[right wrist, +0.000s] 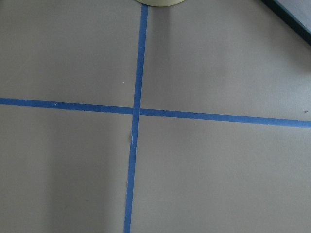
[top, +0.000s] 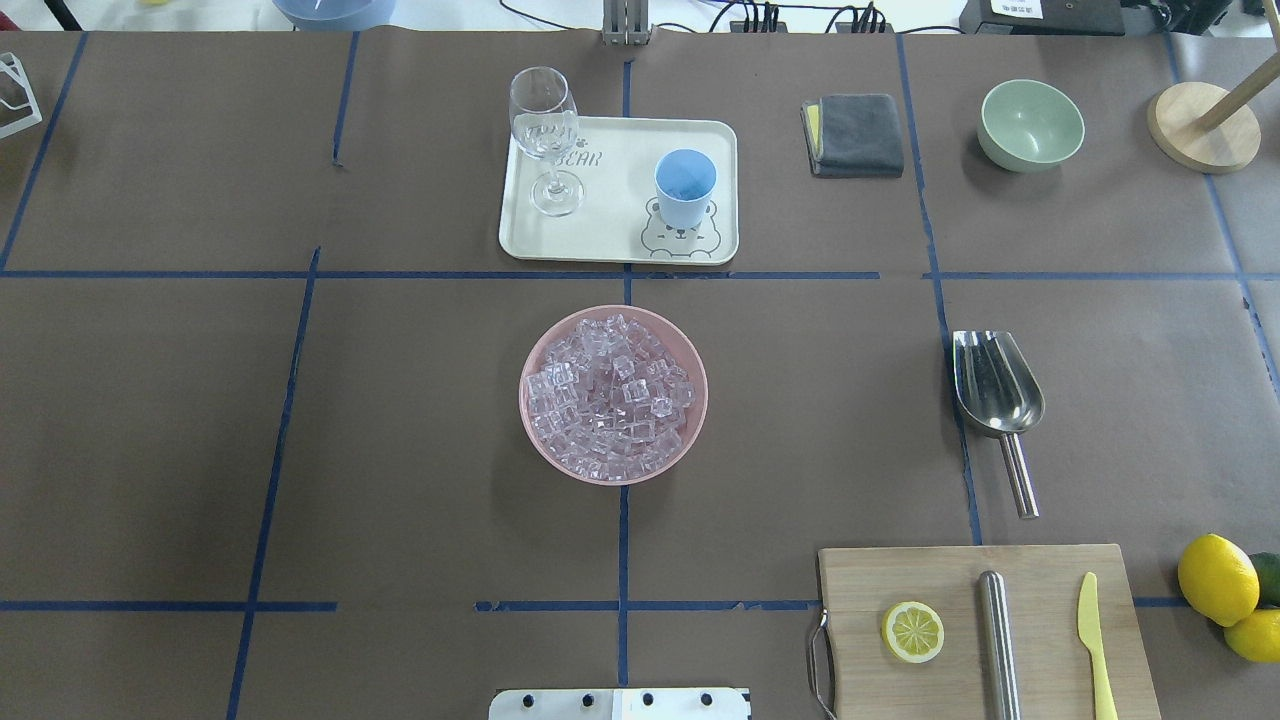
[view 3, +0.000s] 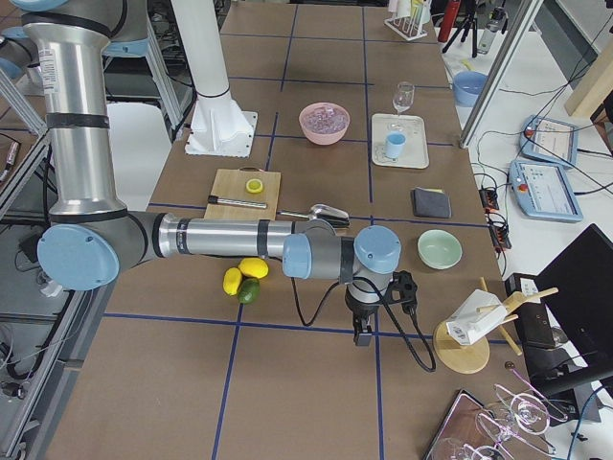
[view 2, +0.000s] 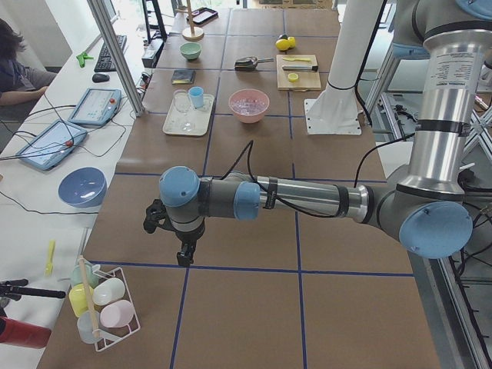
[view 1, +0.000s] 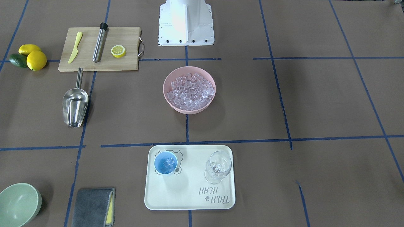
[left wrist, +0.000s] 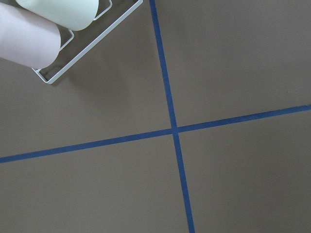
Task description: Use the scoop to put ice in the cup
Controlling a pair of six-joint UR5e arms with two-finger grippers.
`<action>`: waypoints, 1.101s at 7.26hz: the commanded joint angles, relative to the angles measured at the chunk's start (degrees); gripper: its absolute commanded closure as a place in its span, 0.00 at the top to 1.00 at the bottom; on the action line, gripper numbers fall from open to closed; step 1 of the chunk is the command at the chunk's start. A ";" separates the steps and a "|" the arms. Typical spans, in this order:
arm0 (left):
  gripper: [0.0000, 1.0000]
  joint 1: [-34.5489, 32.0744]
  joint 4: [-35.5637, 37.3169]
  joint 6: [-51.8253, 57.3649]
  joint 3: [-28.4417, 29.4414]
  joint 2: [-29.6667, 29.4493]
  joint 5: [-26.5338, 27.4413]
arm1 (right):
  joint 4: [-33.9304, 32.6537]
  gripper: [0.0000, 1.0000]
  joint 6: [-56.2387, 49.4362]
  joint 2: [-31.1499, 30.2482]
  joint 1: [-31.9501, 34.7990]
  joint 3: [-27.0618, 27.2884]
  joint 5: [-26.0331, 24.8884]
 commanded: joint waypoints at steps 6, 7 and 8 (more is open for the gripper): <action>1.00 -0.04 0.00 -0.47 -0.88 0.49 -0.15 | 0.05 1.00 0.02 -0.52 -0.04 1.79 0.17; 1.00 -0.04 0.00 -0.46 -0.88 0.49 -0.15 | 0.05 1.00 0.10 -0.61 -0.04 1.79 0.26; 1.00 -0.13 0.00 -0.46 -0.88 0.49 -0.15 | 0.05 1.00 0.10 -0.61 -0.04 1.79 0.44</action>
